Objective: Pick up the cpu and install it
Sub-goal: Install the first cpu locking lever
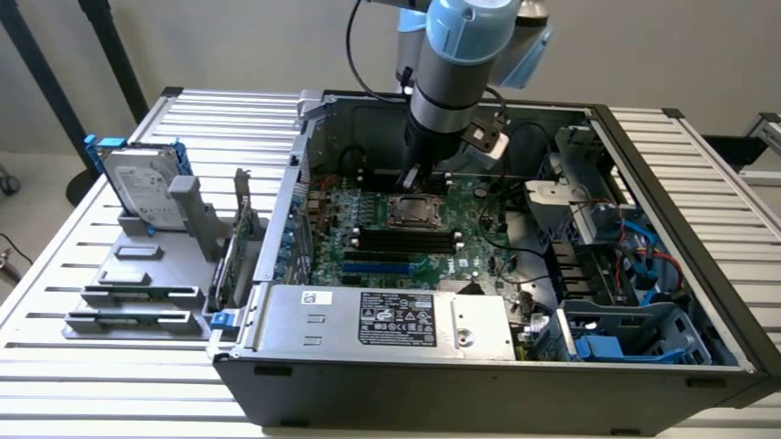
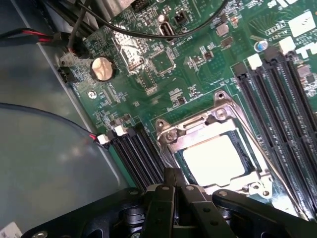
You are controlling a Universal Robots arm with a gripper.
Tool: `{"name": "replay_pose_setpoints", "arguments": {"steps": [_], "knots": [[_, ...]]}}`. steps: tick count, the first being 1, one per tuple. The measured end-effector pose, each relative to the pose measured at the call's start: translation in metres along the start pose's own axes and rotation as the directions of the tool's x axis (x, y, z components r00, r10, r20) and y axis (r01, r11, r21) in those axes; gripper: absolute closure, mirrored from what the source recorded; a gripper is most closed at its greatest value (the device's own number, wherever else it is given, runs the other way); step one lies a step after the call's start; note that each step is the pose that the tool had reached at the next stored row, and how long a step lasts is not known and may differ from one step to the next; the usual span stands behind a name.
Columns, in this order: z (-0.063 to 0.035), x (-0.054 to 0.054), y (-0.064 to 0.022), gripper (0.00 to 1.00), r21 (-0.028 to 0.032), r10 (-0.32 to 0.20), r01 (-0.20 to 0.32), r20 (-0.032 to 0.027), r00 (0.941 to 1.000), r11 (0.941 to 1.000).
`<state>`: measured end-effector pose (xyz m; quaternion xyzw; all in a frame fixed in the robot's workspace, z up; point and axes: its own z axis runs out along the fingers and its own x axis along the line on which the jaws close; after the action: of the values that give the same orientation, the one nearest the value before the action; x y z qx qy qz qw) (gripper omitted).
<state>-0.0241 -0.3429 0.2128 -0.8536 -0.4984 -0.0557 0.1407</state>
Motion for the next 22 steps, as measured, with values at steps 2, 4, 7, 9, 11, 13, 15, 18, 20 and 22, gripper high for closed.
{"name": "replay_pose_setpoints", "arguments": {"steps": [2, 4, 7, 9, 11, 13, 15, 18, 20, 22], "knots": [[-0.0036, -0.004, -0.0019, 0.89, 0.0016, 0.0, 0.0, -0.0023, 1.0, 1.0], [-0.0075, -0.008, -0.0038, 0.89, 0.0034, 0.0, 0.0, -0.0053, 1.0, 1.0], [-0.0125, -0.015, -0.005, 0.89, 0.0048, 0.0, 0.0, -0.0076, 1.0, 1.0], [-0.0156, -0.021, -0.005, 0.89, 0.0055, 0.0, 0.0, -0.0087, 1.0, 1.0], [-0.0188, -0.027, -0.0051, 0.89, 0.0061, 0.0, 0.0, -0.0098, 1.0, 1.0], [-0.0225, -0.032, -0.0047, 0.89, 0.0074, 0.0, 0.0, -0.0113, 0.9999, 1.0], [-0.0262, -0.037, -0.0038, 0.89, 0.0094, 0.0, 0.0, -0.0132, 0.9999, 1.0], [-0.032, -0.044, -0.0023, 0.89, 0.0135, 0.002, -0.001, -0.0153, 0.9999, 0.9999], [-0.0358, -0.047, -0.0012, 0.89, 0.0175, 0.004, -0.004, -0.0159, 0.9999, 0.9998], [-0.0395, -0.05, 0.0, 0.89, 0.0221, 0.007, -0.007, -0.0163, 0.9998, 0.9997]]}}
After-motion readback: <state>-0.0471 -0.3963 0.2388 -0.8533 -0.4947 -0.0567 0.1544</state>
